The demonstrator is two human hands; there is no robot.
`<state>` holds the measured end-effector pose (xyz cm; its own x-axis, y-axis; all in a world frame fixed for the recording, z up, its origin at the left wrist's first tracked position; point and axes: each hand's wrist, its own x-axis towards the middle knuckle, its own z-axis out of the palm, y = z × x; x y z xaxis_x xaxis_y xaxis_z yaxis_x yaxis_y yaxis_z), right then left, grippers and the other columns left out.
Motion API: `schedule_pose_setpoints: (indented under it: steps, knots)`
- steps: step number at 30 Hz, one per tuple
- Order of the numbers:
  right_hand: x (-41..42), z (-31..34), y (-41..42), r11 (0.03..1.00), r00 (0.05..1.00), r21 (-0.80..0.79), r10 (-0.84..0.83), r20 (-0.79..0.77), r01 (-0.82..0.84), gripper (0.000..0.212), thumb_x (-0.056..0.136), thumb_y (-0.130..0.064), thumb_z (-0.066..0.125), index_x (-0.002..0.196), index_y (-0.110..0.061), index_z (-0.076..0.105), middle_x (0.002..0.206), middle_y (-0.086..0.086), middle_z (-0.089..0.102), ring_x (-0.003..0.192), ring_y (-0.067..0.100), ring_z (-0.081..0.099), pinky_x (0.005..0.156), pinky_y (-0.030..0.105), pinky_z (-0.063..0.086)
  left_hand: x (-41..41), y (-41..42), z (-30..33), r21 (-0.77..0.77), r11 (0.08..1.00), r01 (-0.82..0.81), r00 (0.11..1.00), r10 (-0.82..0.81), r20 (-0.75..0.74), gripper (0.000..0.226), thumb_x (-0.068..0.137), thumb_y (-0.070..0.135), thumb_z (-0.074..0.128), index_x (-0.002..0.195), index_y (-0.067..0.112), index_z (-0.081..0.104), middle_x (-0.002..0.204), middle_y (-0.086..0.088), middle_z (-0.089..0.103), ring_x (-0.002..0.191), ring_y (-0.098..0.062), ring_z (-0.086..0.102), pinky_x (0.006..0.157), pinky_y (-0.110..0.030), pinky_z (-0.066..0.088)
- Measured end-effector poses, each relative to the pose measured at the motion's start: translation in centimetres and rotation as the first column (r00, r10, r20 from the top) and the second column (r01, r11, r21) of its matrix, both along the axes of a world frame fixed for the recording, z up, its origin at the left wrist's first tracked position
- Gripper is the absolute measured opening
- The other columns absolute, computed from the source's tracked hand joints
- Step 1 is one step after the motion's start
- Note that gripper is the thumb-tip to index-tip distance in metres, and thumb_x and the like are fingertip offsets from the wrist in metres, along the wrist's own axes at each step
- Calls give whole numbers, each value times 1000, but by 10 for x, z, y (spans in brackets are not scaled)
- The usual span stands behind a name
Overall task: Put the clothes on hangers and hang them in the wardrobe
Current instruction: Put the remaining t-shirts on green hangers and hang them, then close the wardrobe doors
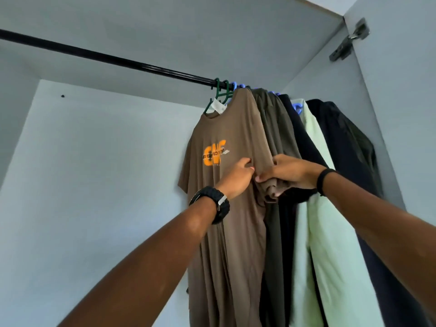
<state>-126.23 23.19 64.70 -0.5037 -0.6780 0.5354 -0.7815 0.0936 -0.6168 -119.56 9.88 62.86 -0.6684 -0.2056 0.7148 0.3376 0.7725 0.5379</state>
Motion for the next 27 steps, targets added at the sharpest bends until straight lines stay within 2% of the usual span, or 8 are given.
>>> schedule_pose_setpoints:
  steps: [4,7,10,13,16,19,21,27]
  knots:
    - [18,-39,22,999,1000,28,28,15,-28,12,90,-9,64,97,-1,59,76,12,61,59,18,63,59,29,59,40,30,-37,31,996,-89,996,87,34,43,101,18,37,144,16,35,134,-5,52,120,-22,51,99,-35,40]
    - [42,-73,40,995,995,-12,102,13,-101,7,91,-8,62,95,-5,58,69,9,58,54,16,61,53,27,57,69,53,-71,79,982,-171,985,171,9,41,99,17,39,140,15,41,132,-9,54,117,-25,54,99,-40,43]
    - [73,-112,59,977,975,-23,214,67,-212,3,92,-9,61,91,-6,59,67,8,59,50,13,61,48,25,54,107,81,-110,233,952,-197,978,207,-21,41,96,12,41,137,12,43,128,-11,56,107,-27,59,91,-41,47]
    - [110,-152,74,940,924,-61,342,171,-337,3,92,-8,60,93,-6,59,66,7,58,50,13,61,48,25,55,156,120,-146,393,901,-185,973,224,-54,37,96,7,40,131,12,47,114,-9,59,95,-23,59,80,-36,46]
    - [162,-196,84,887,843,-139,461,276,-440,1,93,-8,59,92,-8,60,70,9,60,51,13,62,48,25,55,210,152,-184,475,853,-215,961,272,-55,34,97,7,39,129,14,48,111,-7,60,101,-26,61,90,-41,49]
    - [222,-240,92,817,720,-223,575,389,-532,2,92,-7,61,90,-9,61,69,9,61,51,16,62,47,27,53,273,175,-228,550,801,-237,934,343,-97,35,97,5,39,129,13,49,113,-9,60,91,-21,62,85,-35,52]
    - [260,-267,96,775,646,-272,627,434,-570,3,91,-6,60,92,-7,63,68,9,60,53,18,61,49,28,52,314,190,-254,614,753,-238,904,403,-145,34,97,4,39,127,13,51,114,-9,60,93,-20,64,83,-32,53]
    - [401,-337,102,667,427,-296,694,580,-684,10,89,-4,59,99,-4,63,67,8,60,59,20,62,51,26,51,462,226,-334,738,553,-388,707,692,-147,29,99,8,42,124,15,54,115,-10,64,105,-24,65,88,-34,53]
